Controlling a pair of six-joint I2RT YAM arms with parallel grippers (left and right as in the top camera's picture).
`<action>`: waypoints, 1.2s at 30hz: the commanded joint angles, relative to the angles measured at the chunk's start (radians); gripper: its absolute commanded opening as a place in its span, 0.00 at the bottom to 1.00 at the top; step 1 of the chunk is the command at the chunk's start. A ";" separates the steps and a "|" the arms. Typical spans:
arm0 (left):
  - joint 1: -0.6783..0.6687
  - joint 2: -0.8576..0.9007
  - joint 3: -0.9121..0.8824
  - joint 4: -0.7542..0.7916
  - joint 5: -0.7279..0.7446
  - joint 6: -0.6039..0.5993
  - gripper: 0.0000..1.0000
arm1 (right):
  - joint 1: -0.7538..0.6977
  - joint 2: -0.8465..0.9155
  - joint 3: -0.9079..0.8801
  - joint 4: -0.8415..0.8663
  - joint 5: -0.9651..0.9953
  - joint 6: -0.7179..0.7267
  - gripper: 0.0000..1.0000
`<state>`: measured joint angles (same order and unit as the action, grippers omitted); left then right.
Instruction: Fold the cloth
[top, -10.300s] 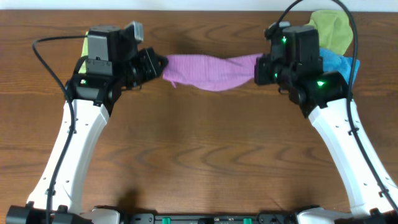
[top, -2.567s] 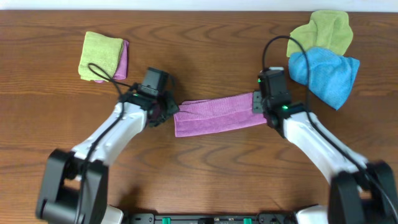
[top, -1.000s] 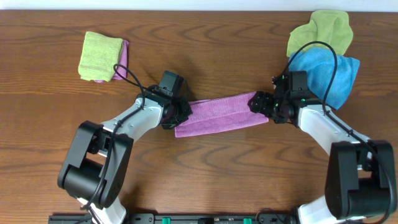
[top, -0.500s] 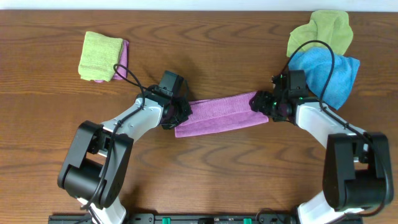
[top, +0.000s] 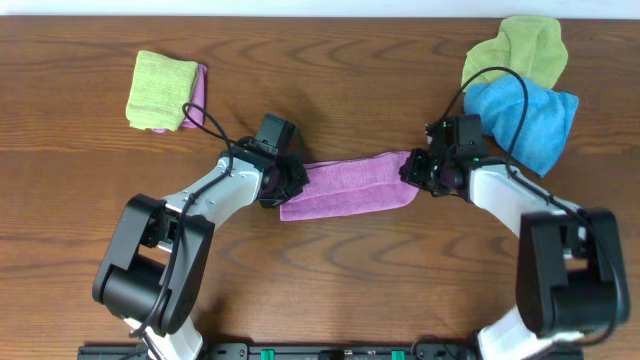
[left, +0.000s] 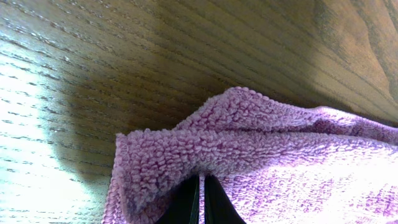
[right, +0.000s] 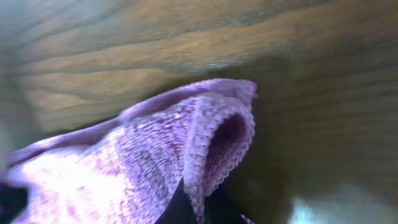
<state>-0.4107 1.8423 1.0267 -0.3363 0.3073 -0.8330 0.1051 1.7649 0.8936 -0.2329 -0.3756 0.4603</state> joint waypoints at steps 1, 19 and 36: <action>-0.001 0.009 0.016 -0.006 -0.019 0.014 0.06 | 0.017 -0.112 -0.005 -0.017 -0.029 -0.005 0.01; -0.001 0.009 0.017 -0.006 -0.012 0.014 0.06 | 0.217 -0.308 -0.004 -0.019 -0.010 0.050 0.02; 0.013 -0.039 0.049 -0.039 -0.001 0.075 0.06 | 0.480 -0.174 -0.004 0.167 0.129 0.153 0.01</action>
<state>-0.4088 1.8393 1.0382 -0.3626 0.3088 -0.8021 0.5648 1.5734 0.8925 -0.0769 -0.2729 0.5850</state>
